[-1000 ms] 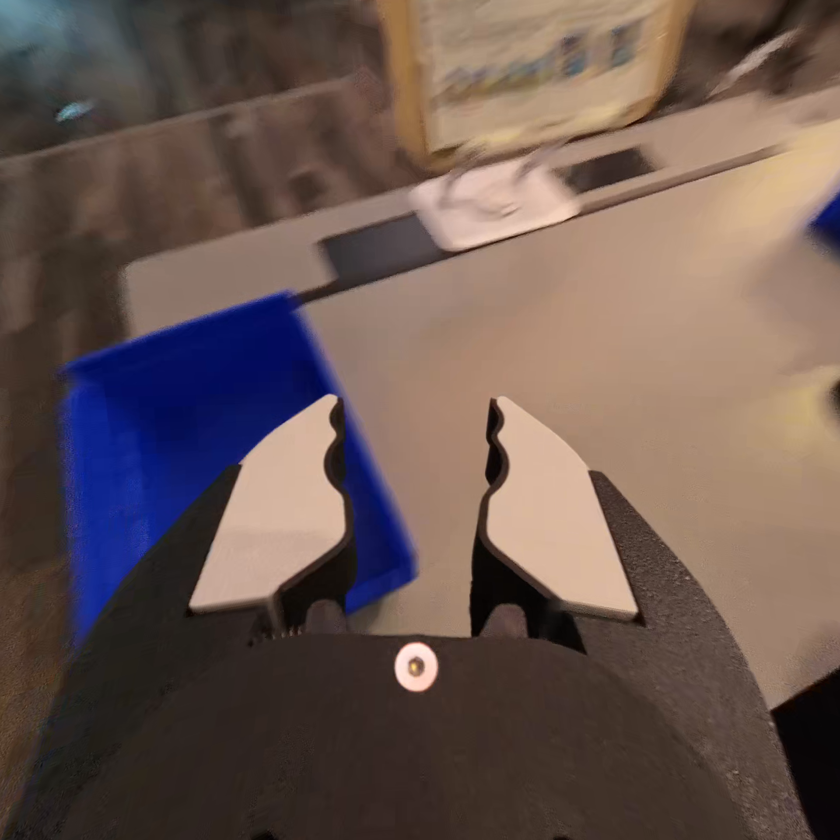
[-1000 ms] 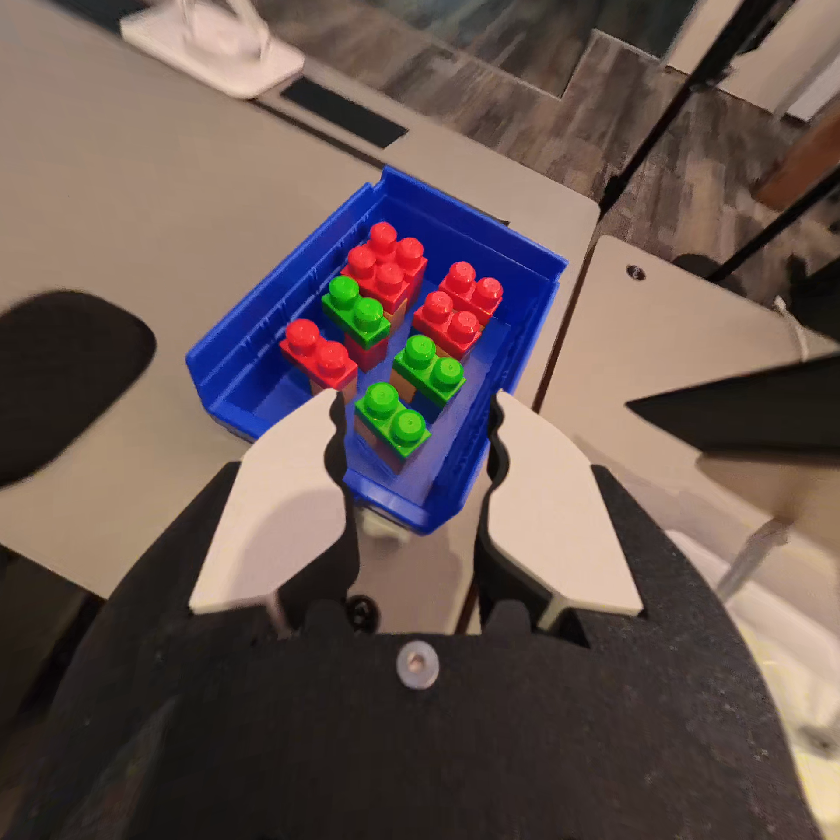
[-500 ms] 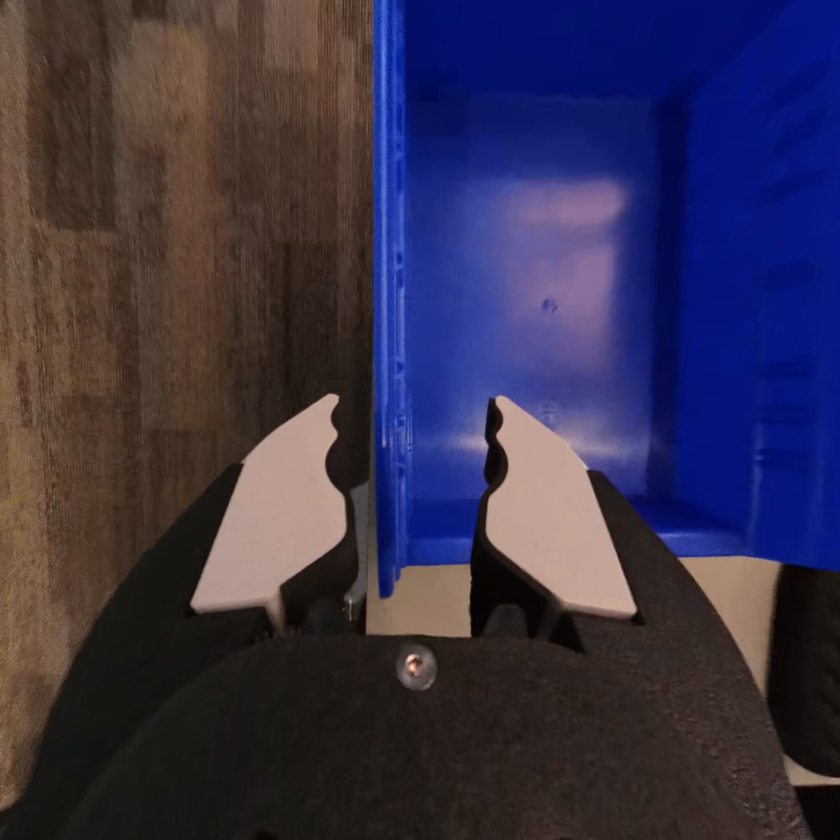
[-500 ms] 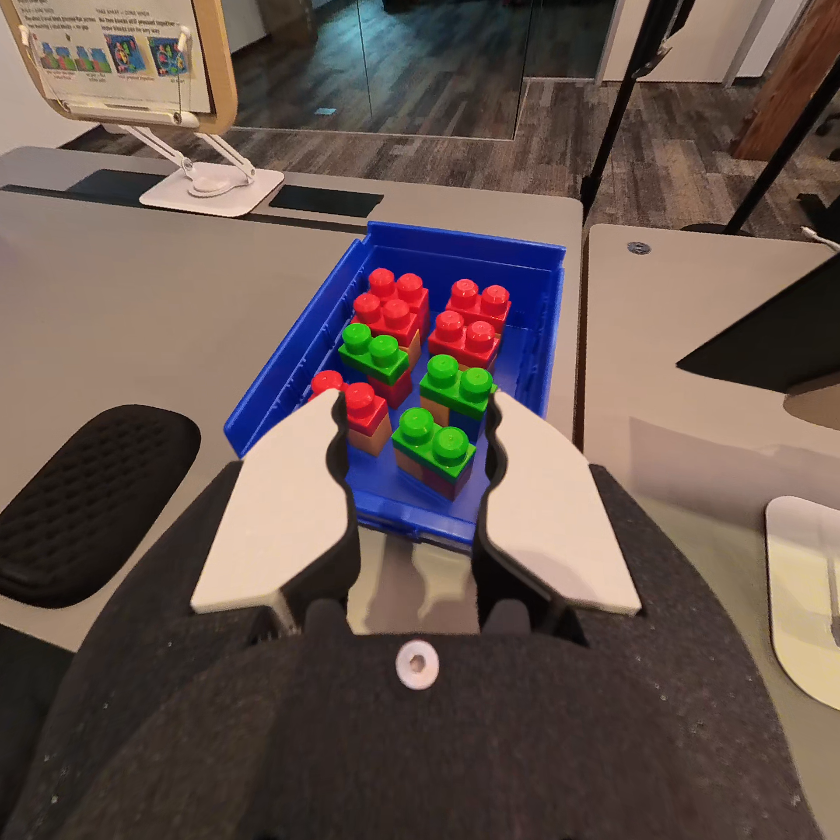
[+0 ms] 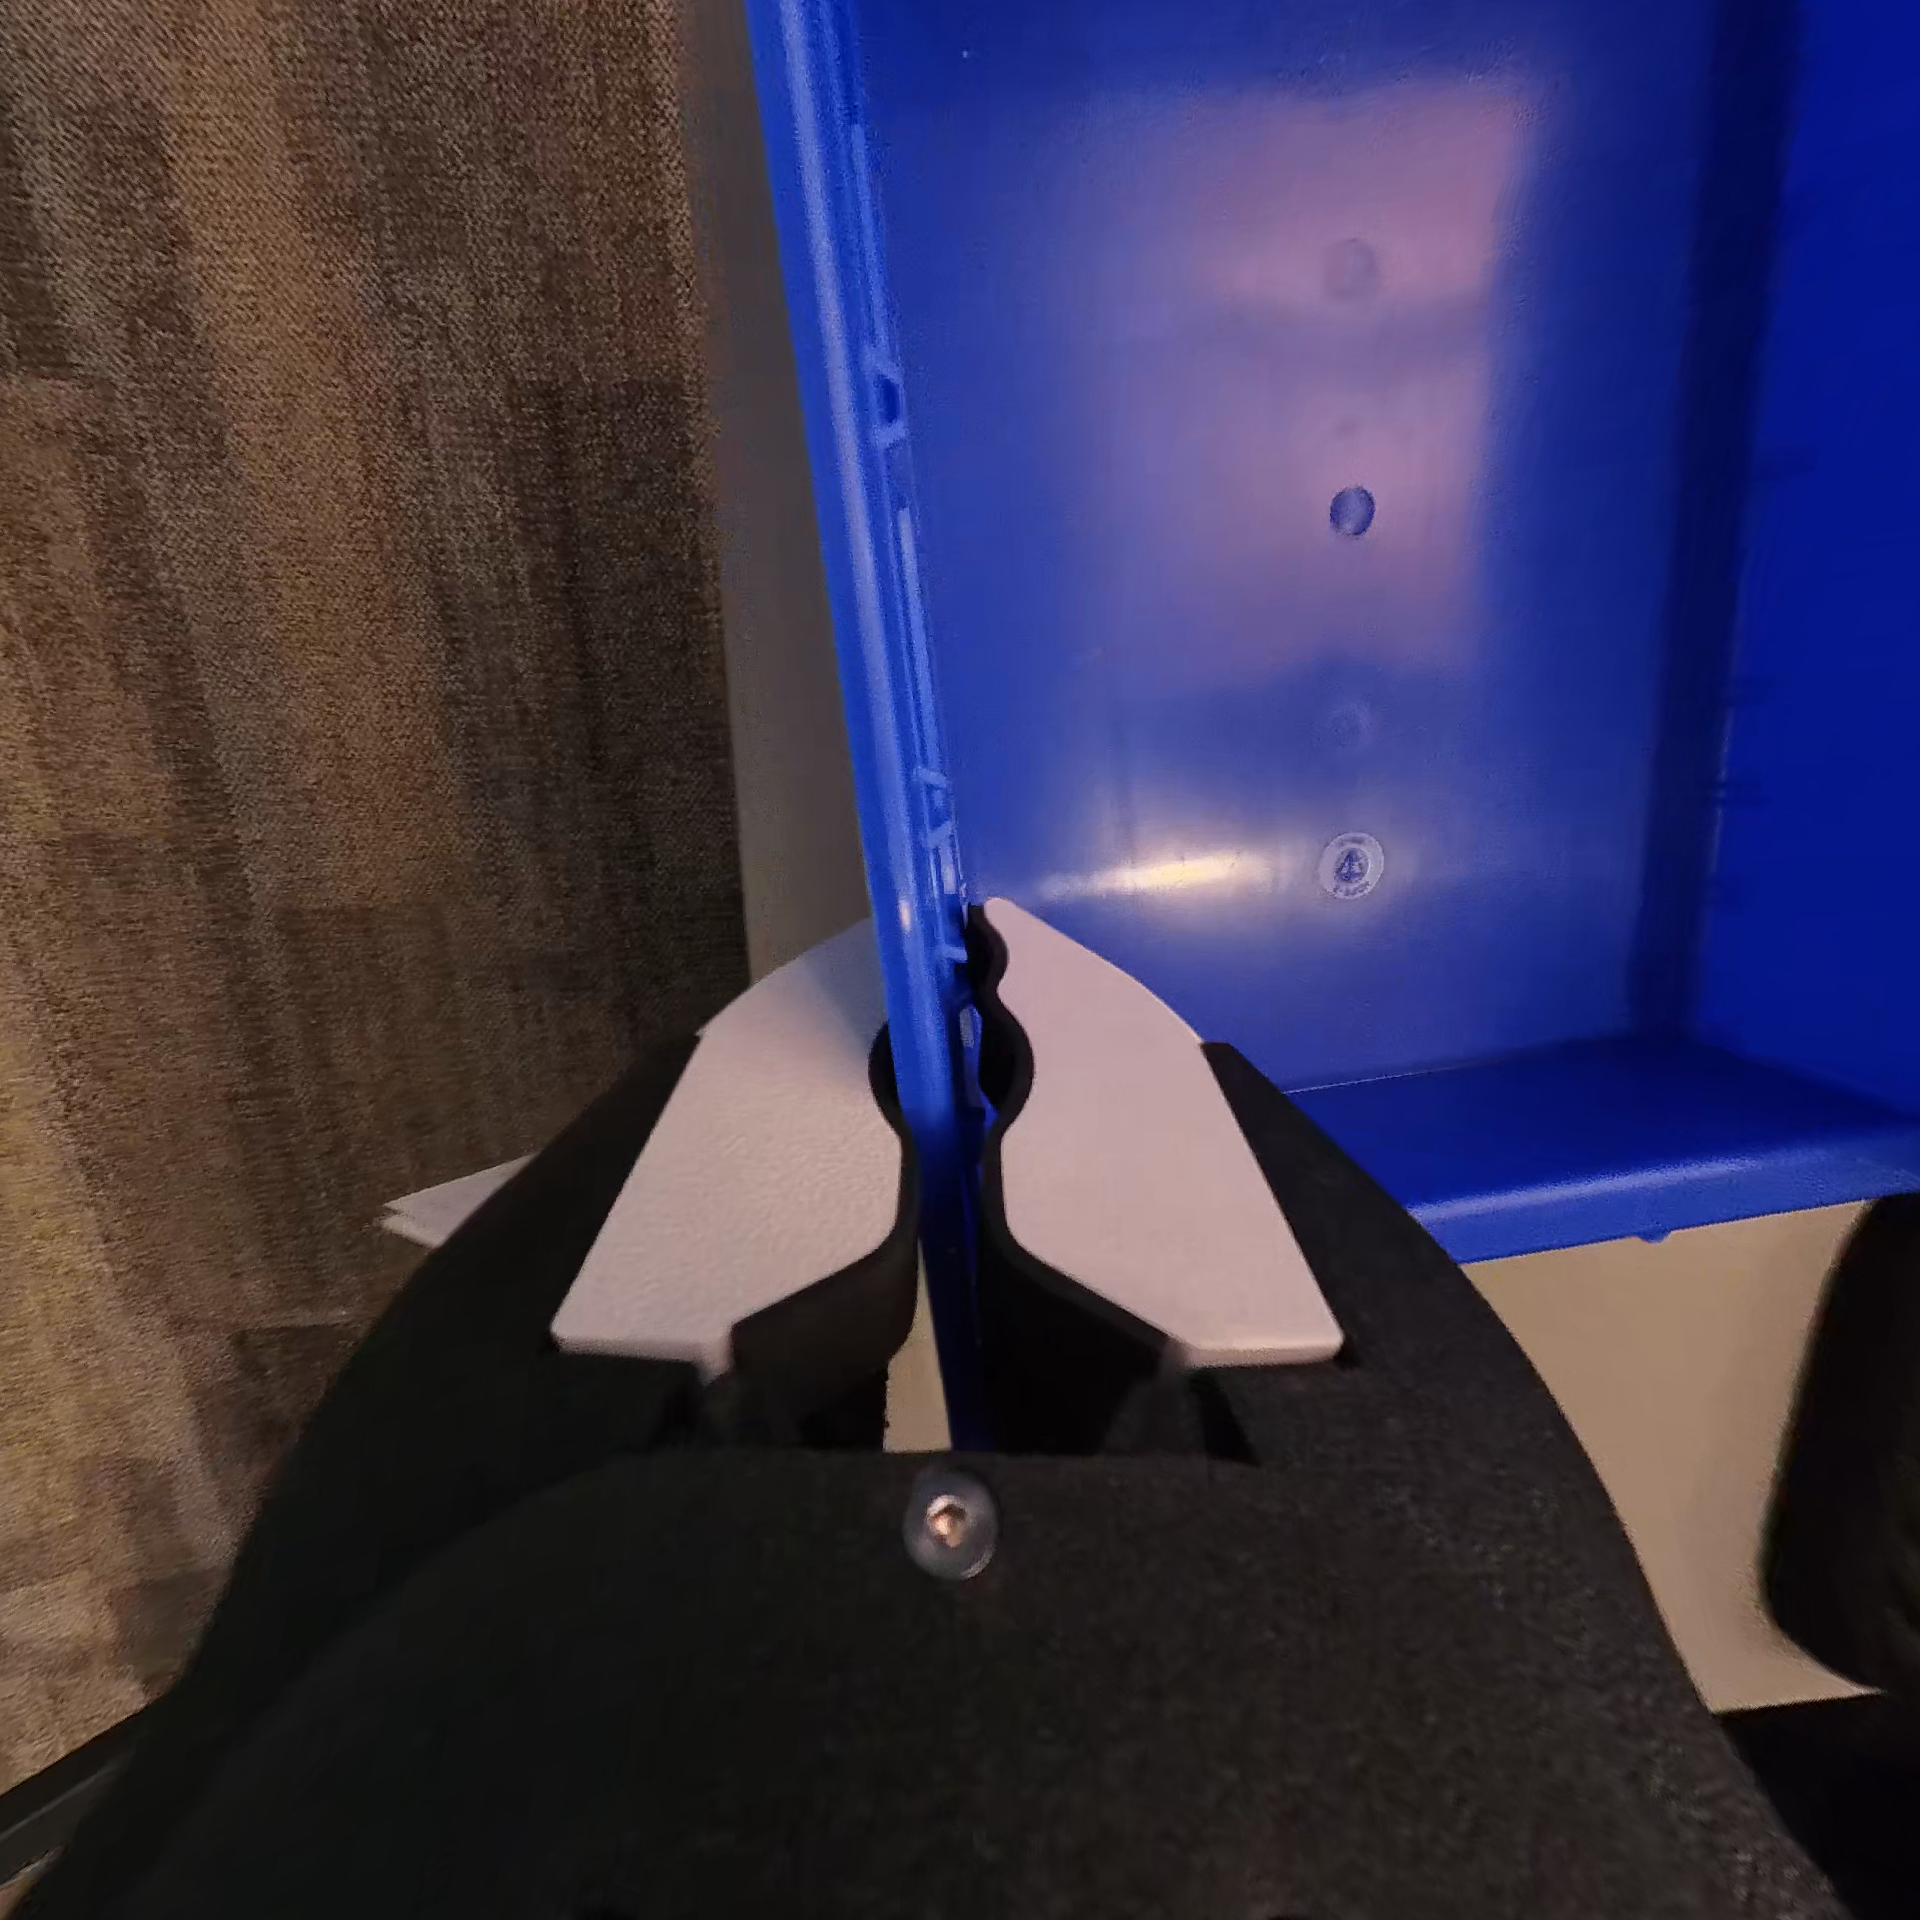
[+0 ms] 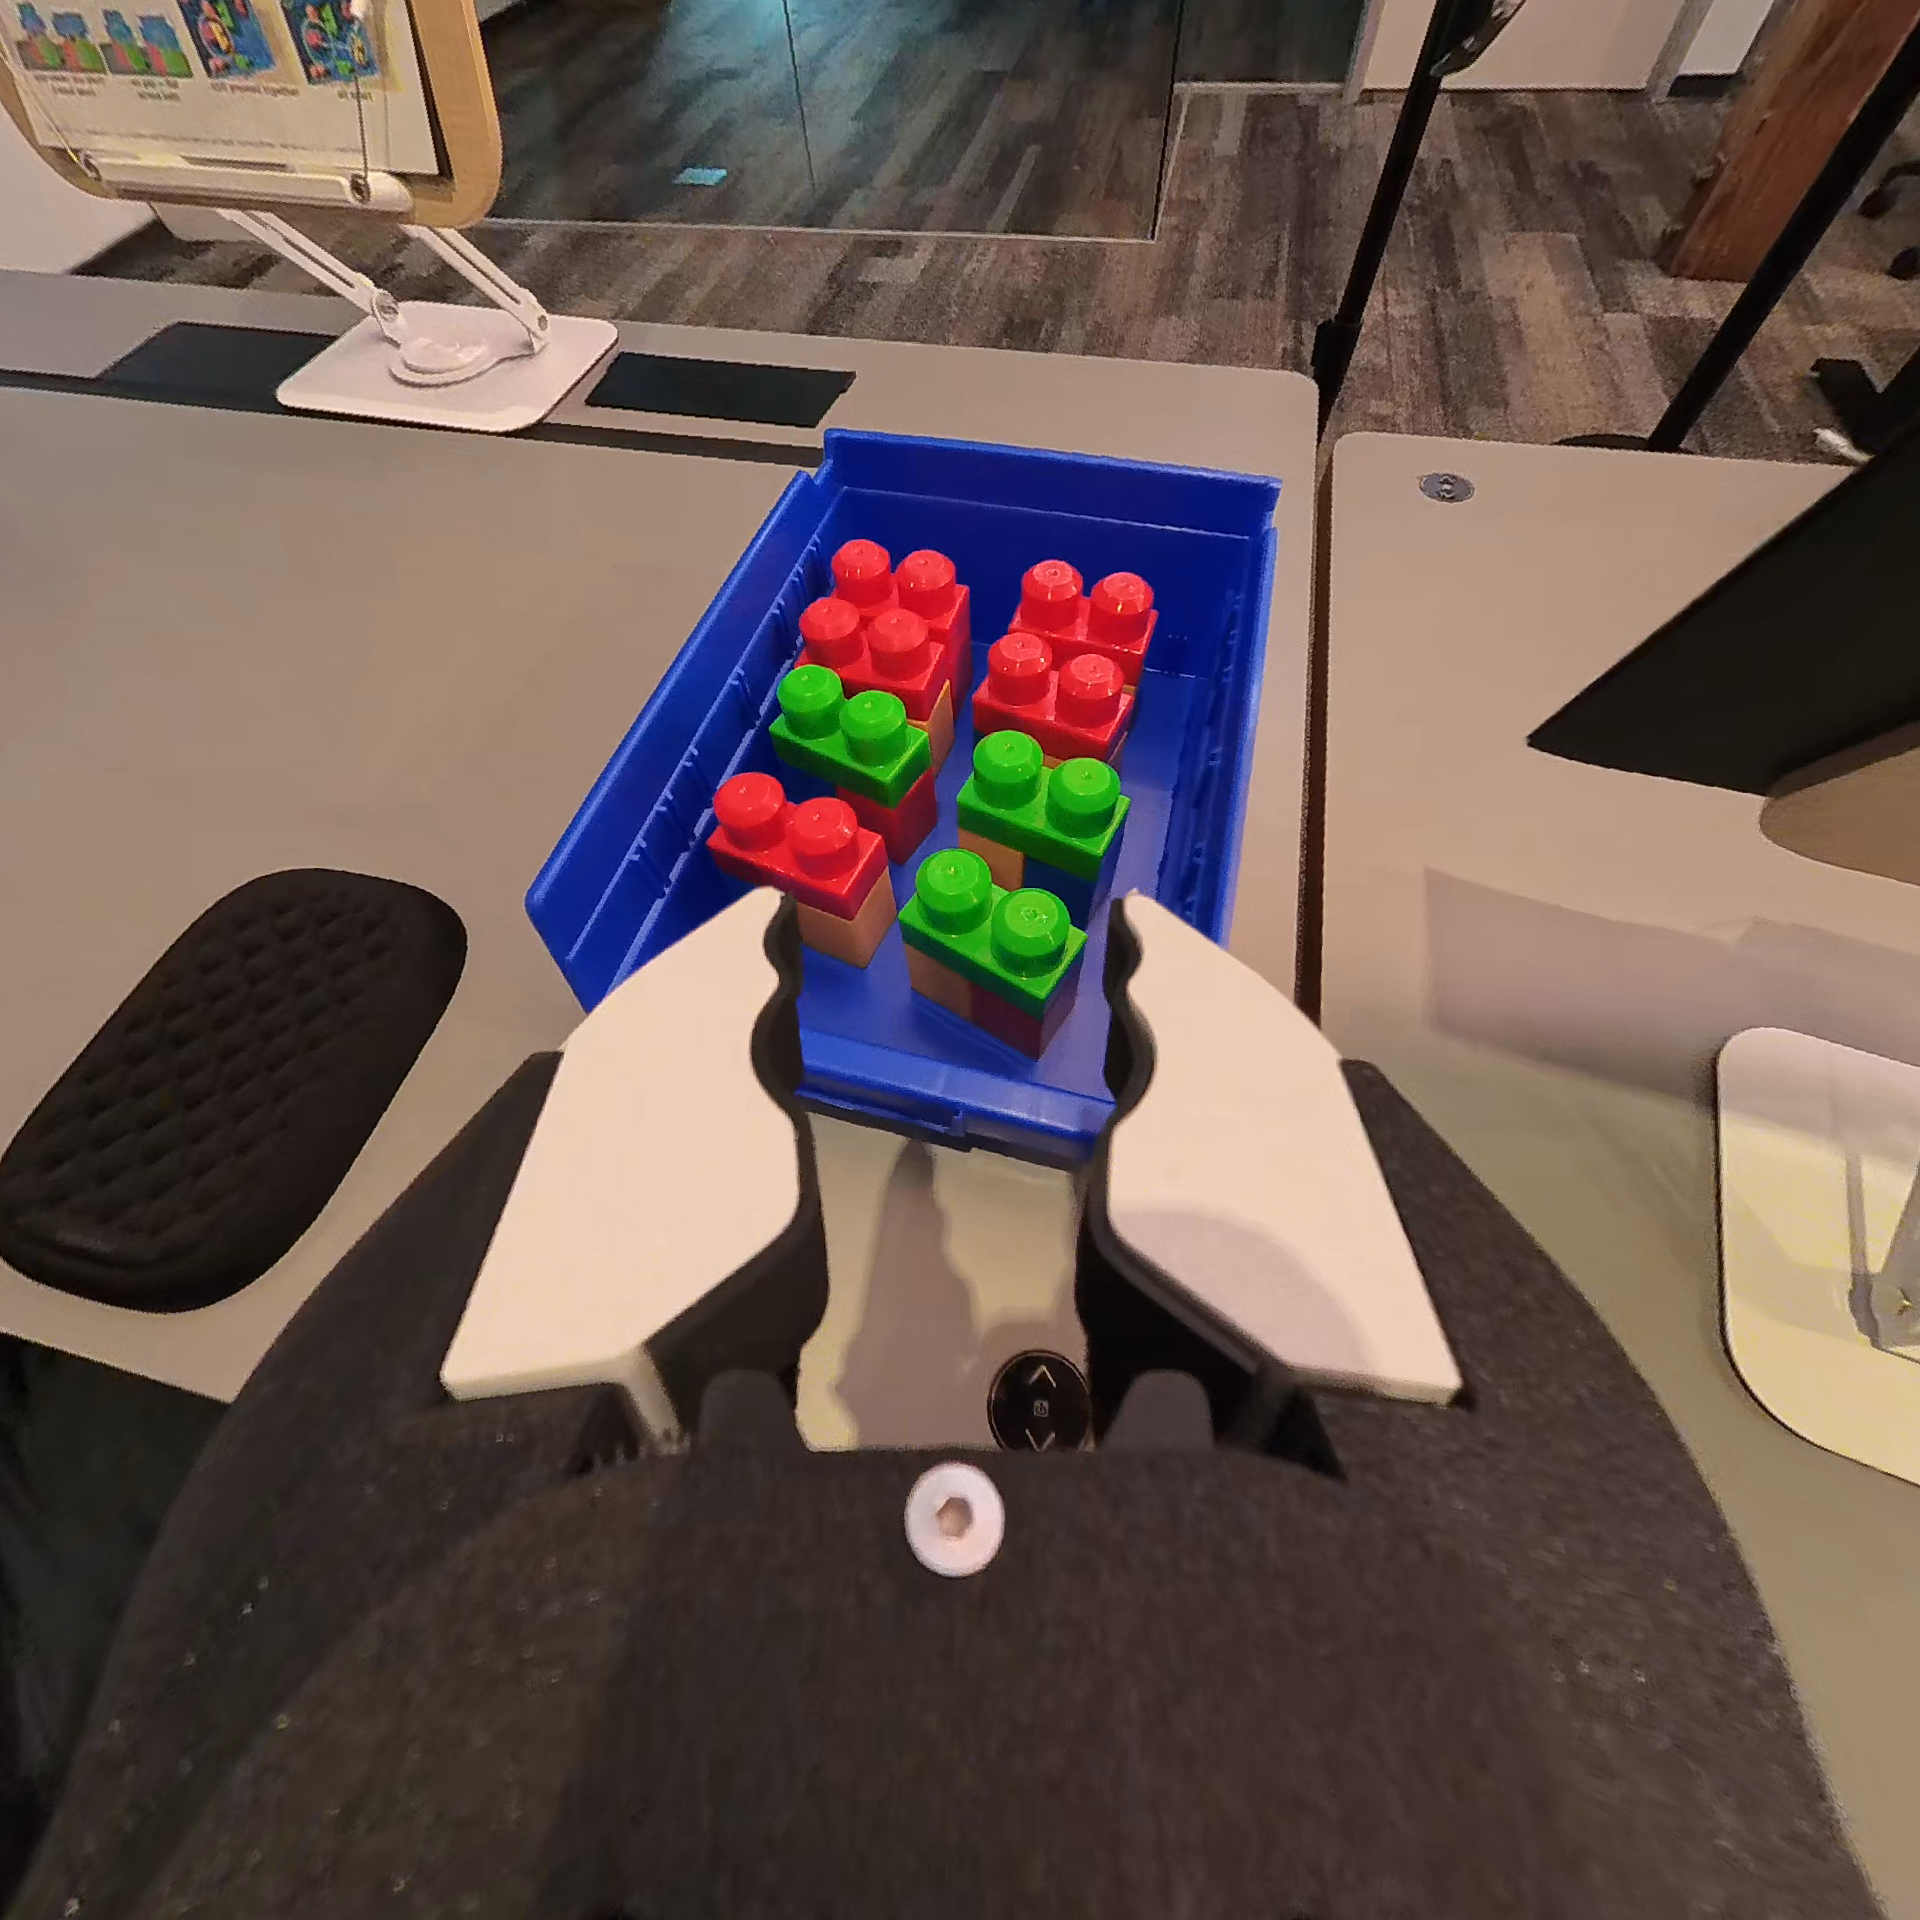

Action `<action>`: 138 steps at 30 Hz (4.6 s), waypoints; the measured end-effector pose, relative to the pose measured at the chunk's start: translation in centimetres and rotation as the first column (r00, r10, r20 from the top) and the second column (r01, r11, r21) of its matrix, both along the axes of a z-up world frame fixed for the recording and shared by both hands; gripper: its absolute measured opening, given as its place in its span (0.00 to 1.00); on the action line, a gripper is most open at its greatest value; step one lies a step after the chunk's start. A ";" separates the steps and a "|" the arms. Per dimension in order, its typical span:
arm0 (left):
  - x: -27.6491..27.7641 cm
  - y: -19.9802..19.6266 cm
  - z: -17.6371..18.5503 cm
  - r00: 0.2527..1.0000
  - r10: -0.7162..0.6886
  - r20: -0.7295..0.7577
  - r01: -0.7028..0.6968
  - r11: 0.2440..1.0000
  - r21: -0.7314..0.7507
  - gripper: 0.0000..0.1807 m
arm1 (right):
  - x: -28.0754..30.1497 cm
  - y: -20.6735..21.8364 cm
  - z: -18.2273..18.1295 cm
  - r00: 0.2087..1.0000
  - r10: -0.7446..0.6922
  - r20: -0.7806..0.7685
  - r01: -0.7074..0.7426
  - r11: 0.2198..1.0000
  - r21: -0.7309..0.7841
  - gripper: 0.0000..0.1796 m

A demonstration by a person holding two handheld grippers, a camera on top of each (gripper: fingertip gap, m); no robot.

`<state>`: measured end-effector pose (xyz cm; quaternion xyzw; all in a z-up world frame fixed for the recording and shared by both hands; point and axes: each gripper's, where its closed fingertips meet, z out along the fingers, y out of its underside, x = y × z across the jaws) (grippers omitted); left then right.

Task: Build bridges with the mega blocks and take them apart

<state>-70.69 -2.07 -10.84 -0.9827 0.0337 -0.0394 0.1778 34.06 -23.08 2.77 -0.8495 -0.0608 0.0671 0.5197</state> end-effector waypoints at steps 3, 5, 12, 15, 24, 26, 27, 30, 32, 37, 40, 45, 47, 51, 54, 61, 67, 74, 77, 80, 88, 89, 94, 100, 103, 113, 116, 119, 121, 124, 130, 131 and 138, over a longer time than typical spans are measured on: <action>1.2 -0.1 0.0 0.999 0.035 -0.006 -0.035 0.999 0.008 0.03 | -0.2 0.6 -0.9 1.000 0.013 0.002 -0.013 0.999 -0.032 0.31; 2.5 -0.3 0.0 0.998 0.057 0.003 -0.057 0.998 0.022 0.03 | -0.5 1.1 -1.4 1.000 0.025 0.016 -0.025 0.999 -0.045 0.31; 7.8 0.0 -0.1 0.998 0.056 -0.009 -0.055 0.994 0.095 0.04 | -1.3 2.7 -2.2 0.998 0.054 -0.023 -0.055 0.997 -0.060 0.30; 10.5 0.2 -0.2 1.000 0.023 -0.014 -0.021 0.995 0.096 0.04 | -2.1 3.2 -2.3 0.997 0.072 -0.027 -0.074 0.995 -0.070 0.30; 18.8 1.3 -0.3 0.996 -0.088 0.008 0.086 0.991 0.102 0.03 | -1.0 4.0 -6.3 0.995 0.022 0.099 0.009 0.952 -0.304 0.30; 20.5 1.5 -0.3 0.994 -0.111 0.013 0.109 0.988 0.110 0.03 | -0.3 4.8 -6.5 0.994 -0.002 0.110 0.039 0.940 -0.339 0.29; 21.4 1.5 -0.3 0.992 -0.123 0.017 0.120 0.986 0.112 0.03 | 0.2 5.3 -6.5 0.992 -0.020 0.122 0.063 0.931 -0.360 0.29; 23.6 1.6 -0.3 0.988 -0.153 0.020 0.150 0.982 0.112 0.03 | 1.7 6.7 -6.4 0.988 -0.076 0.137 0.128 0.894 -0.428 0.27; 24.8 1.6 -0.3 0.986 -0.167 0.018 0.164 0.980 0.113 0.03 | 3.2 7.9 -6.5 0.980 -0.114 0.162 0.178 0.865 -0.468 0.26; 27.5 1.6 -0.4 0.983 -0.185 0.020 0.182 0.977 0.110 0.04 | 7.4 10.5 -8.0 0.950 -0.159 0.268 0.286 0.782 -0.553 0.25; 29.3 1.5 -0.4 0.980 -0.199 0.017 0.196 0.975 0.103 0.04 | 7.3 11.9 -9.7 0.971 -0.135 0.199 0.233 0.735 -0.637 0.20; 32.7 1.1 -0.5 0.973 -0.228 0.031 0.225 0.971 0.083 0.05 | 7.4 13.8 -12.3 0.981 -0.151 0.123 0.193 0.673 -0.714 0.16; 33.9 0.8 -0.6 0.970 -0.243 0.019 0.241 0.968 0.076 0.06 | 7.7 13.7 -13.5 0.982 -0.130 0.138 0.190 0.639 -0.745 0.14; 36.8 0.4 -0.6 0.964 -0.263 0.039 0.260 0.963 0.070 0.08 | 6.9 14.3 -14.6 0.988 -0.149 0.043 0.127 0.618 -0.776 0.09; 39.6 0.0 -0.6 0.956 -0.272 0.107 0.266 0.961 0.070 0.11 | 6.2 13.9 -16.0 0.990 -0.138 0.004 0.081 0.556 -0.827 0.05; 43.7 -0.4 0.9 0.876 -0.278 0.395 0.233 0.959 0.159 0.20 | 6.1 13.9 -16.1 0.991 -0.132 -0.010 0.063 0.538 -0.840 0.02; 42.4 -0.7 4.8 0.795 -0.298 0.529 0.145 0.939 0.311 0.15 | 6.2 14.0 -16.0 0.988 -0.154 -0.007 0.078 0.535 -0.841 0.03; 38.6 -3.6 7.7 0.872 -0.357 0.335 0.202 0.886 0.419 0.13 | 7.3 13.2 -13.8 0.985 -0.162 0.063 0.140 0.522 -0.841 0.03; 37.7 -5.0 8.5 0.874 -0.363 0.324 0.195 0.871 0.450 0.13 | 7.4 12.5 -13.0 0.984 -0.166 0.061 0.137 0.494 -0.858 0.03; 36.5 -6.4 9.1 0.885 -0.359 0.295 0.185 0.854 0.486 0.13 | 7.0 12.5 -11.9 0.984 -0.173 0.052 0.134 0.505 -0.853 0.03; 33.1 -10.6 7.7 0.922 -0.308 0.235 0.157 0.852 0.500 0.13 | 2.9 13.5 -6.2 0.989 -0.147 0.034 0.109 0.542 -0.834 0.03; 32.8 -11.1 7.5 0.924 -0.298 0.239 0.145 0.852 0.504 0.13 | 1.8 13.7 -5.4 0.990 -0.140 0.024 0.098 0.549 -0.830 0.03; 31.5 -12.7 7.4 0.922 -0.268 0.279 0.080 0.839 0.538 0.12 | -5.6 14.8 -1.6 0.995 -0.099 -0.029 0.033 0.568 -0.822 0.03; 30.2 -14.4 6.7 0.913 -0.273 0.303 0.068 0.835 0.546 0.12 | -18.0 17.2 1.0 0.995 0.003 -0.103 -0.086 0.573 -0.815 0.03; 28.8 -15.6 6.2 0.907 -0.268 0.326 0.053 0.838 0.543 0.12 | -24.8 18.9 1.4 0.989 0.078 -0.129 -0.150 0.560 -0.815 0.03; 20.0 -18.6 5.2 0.932 -0.122 0.340 -0.087 0.837 0.539 0.12 | -47.5 25.4 1.6 0.935 0.325 -0.144 -0.301 0.505 -0.809 0.03; 17.1 -19.5 4.7 0.933 -0.065 0.353 -0.144 0.834 0.533 0.12 | -54.9 27.2 1.1 0.906 0.391 -0.159 -0.353 0.495 -0.794 0.03; 14.7 -20.4 4.2 0.940 -0.016 0.340 -0.175 0.834 0.524 0.12 | -62.1 28.4 0.3 0.872 0.456 -0.178 -0.407 0.473 -0.781 0.02; 13.2 -21.0 4.0 0.946 0.021 0.324 -0.196 0.832 0.518 0.12 | -66.6 28.9 -0.6 0.849 0.489 -0.203 -0.445 0.452 -0.773 0.02; 11.2 -21.5 4.1 0.946 0.062 0.318 -0.230 0.820 0.524 0.12 | -72.2 29.4 -2.7 0.817 0.529 -0.230 -0.488 0.422 -0.764 0.02; 9.4 -21.5 4.6 0.946 0.098 0.309 -0.262 0.793 0.550 0.13 | -78.5 30.0 -8.5 0.806 0.561 -0.188 -0.471 0.416 -0.778 0.02; 9.3 -21.2 4.8 0.943 0.104 0.315 -0.272 0.786 0.555 0.14 | -79.0 30.0 -9.5 0.812 0.557 -0.175 -0.459 0.424 -0.781 0.03; 11.8 -18.5 5.6 0.962 0.095 0.257 -0.237 0.758 0.608 0.19 | -79.6 29.3 -14.8 0.829 0.555 -0.074 -0.358 0.424 -0.832 0.03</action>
